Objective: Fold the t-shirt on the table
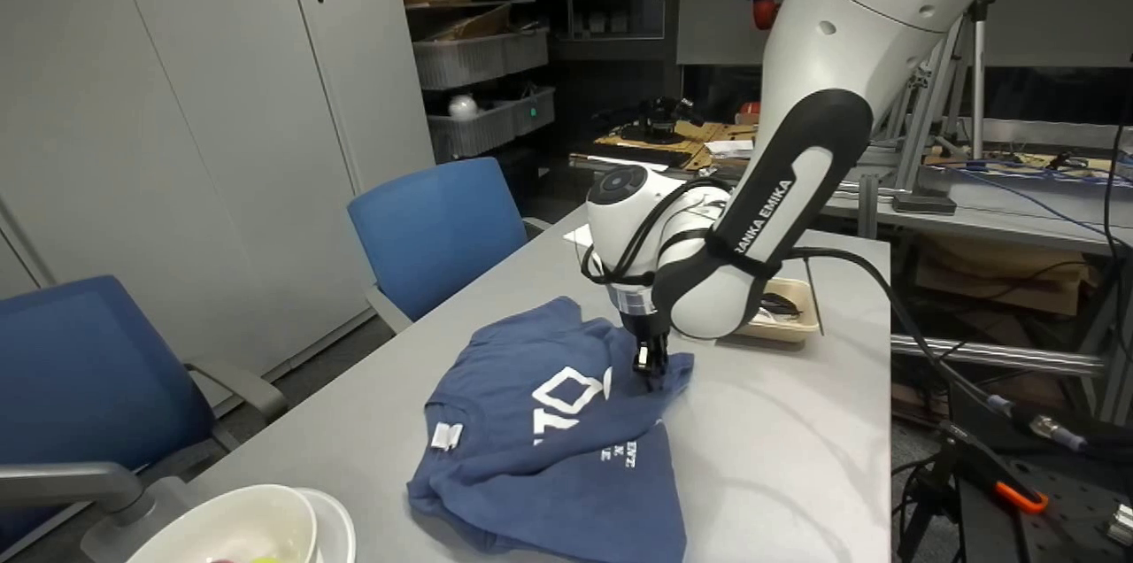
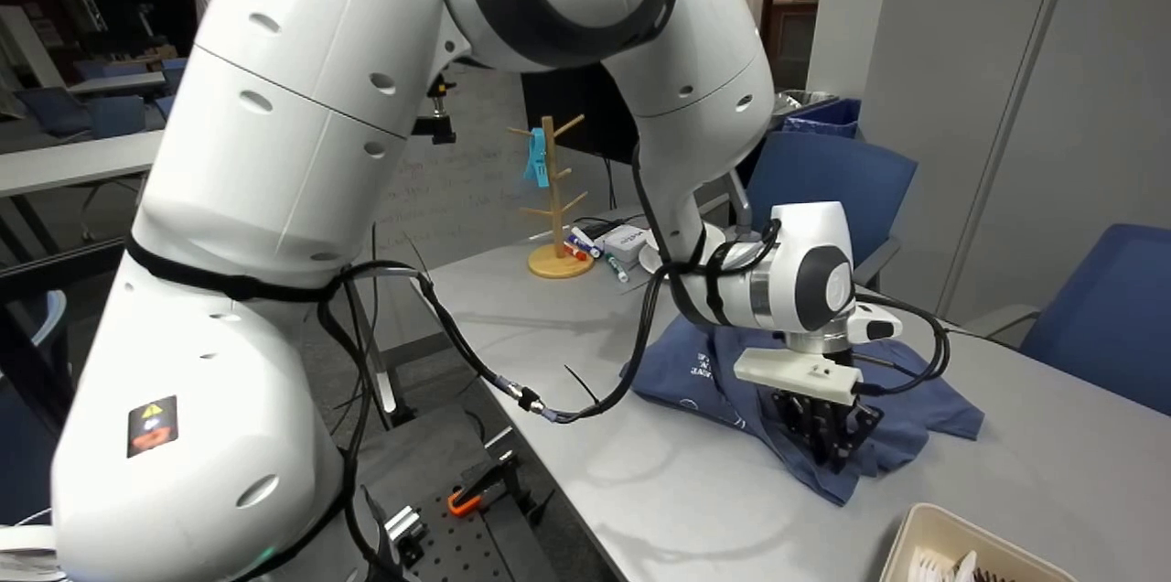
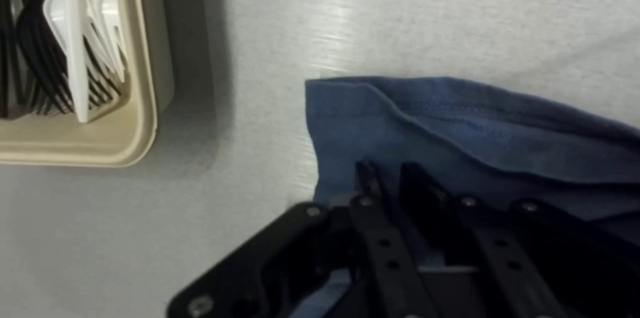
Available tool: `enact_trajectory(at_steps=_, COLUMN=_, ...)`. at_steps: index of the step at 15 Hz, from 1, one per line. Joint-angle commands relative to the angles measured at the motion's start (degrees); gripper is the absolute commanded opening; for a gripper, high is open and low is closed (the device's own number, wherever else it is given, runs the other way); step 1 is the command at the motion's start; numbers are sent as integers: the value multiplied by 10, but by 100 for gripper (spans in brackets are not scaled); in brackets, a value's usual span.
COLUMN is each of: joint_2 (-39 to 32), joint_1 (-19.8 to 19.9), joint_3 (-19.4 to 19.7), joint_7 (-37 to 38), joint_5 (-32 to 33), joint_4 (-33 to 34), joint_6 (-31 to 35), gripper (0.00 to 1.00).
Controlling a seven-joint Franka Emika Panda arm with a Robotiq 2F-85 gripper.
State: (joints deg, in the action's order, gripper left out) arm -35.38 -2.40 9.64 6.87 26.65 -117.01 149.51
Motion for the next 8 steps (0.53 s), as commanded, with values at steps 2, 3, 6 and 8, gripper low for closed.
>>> enact_trajectory(at_steps=2, joint_2=5, joint_1=-5, joint_3=2, joint_7=-25, joint_5=-14, joint_4=-5, joint_6=-50, gripper=62)
enact_trajectory(at_steps=3, joint_2=5, joint_1=-6, joint_3=2, joint_7=-23, joint_5=-12, joint_4=-6, joint_6=-59, gripper=71)
enact_trajectory(at_steps=6, joint_2=3, joint_1=-1, joint_3=-10, joint_7=-23, joint_5=-19, joint_4=-15, joint_6=-67, gripper=94)
enact_trajectory(at_steps=8, joint_2=-5, joint_1=9, joint_3=-23, joint_7=-33, joint_5=-35, joint_4=-15, joint_6=-62, gripper=79)
